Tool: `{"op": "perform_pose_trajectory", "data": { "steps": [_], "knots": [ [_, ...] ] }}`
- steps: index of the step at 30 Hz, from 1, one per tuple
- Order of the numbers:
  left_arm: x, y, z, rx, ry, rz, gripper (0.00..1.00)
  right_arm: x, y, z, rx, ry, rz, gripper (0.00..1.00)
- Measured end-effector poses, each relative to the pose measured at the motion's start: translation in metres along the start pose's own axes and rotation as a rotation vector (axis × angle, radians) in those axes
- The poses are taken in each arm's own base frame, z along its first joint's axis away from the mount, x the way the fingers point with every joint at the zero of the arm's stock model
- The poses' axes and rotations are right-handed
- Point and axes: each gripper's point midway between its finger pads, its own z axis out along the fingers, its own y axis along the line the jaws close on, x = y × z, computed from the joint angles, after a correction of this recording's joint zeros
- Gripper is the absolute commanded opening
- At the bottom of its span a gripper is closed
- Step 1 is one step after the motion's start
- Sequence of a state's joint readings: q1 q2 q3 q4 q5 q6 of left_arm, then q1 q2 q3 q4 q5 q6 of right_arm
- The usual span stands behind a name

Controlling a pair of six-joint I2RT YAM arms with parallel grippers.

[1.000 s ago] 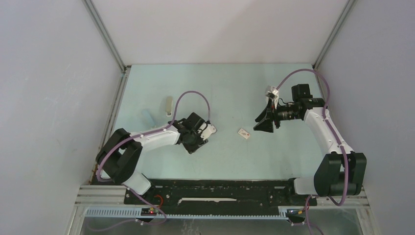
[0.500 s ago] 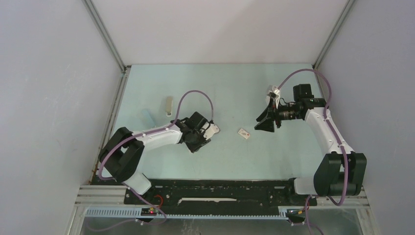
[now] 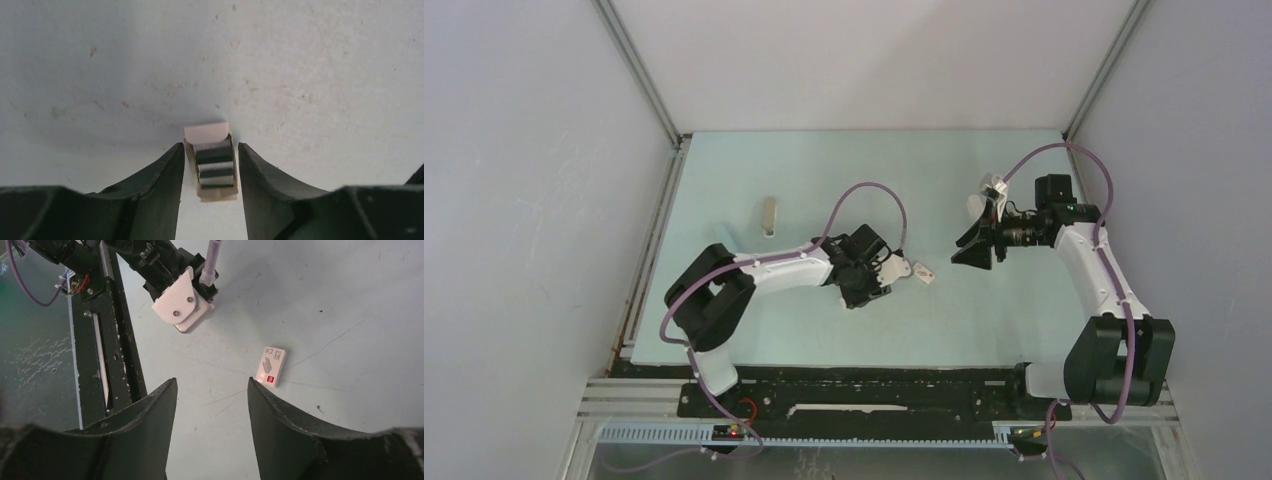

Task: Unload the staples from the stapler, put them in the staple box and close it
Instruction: Move the staple box to the center of the board.

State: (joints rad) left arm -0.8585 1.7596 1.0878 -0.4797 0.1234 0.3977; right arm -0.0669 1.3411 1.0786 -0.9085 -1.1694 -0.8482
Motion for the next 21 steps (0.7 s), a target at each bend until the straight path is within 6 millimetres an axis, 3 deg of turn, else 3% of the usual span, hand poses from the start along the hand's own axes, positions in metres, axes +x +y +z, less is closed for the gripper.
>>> {"op": "perform_pose_trajectory", "data": {
  "steps": [6,11,15,17,21],
  "knots": [
    [-0.007,0.000,0.009,0.014,0.005,0.032,0.64,0.000,-0.001,-0.003,0.011,-0.001,-0.007,0.63],
    [-0.013,0.005,0.001,-0.019,-0.017,0.022,0.68,0.002,-0.002,-0.005,0.021,0.008,-0.021,0.63],
    [-0.040,0.015,-0.034,-0.099,-0.145,-0.005,0.68,0.003,0.000,-0.006,0.019,0.011,-0.045,0.62],
    [-0.054,0.021,-0.062,-0.165,-0.252,-0.035,0.67,0.003,0.003,-0.003,0.010,0.021,-0.057,0.60],
    [-0.060,0.029,-0.112,-0.298,-0.442,-0.160,0.66,0.006,0.015,0.013,-0.034,0.072,-0.086,0.55]
  ]
}}
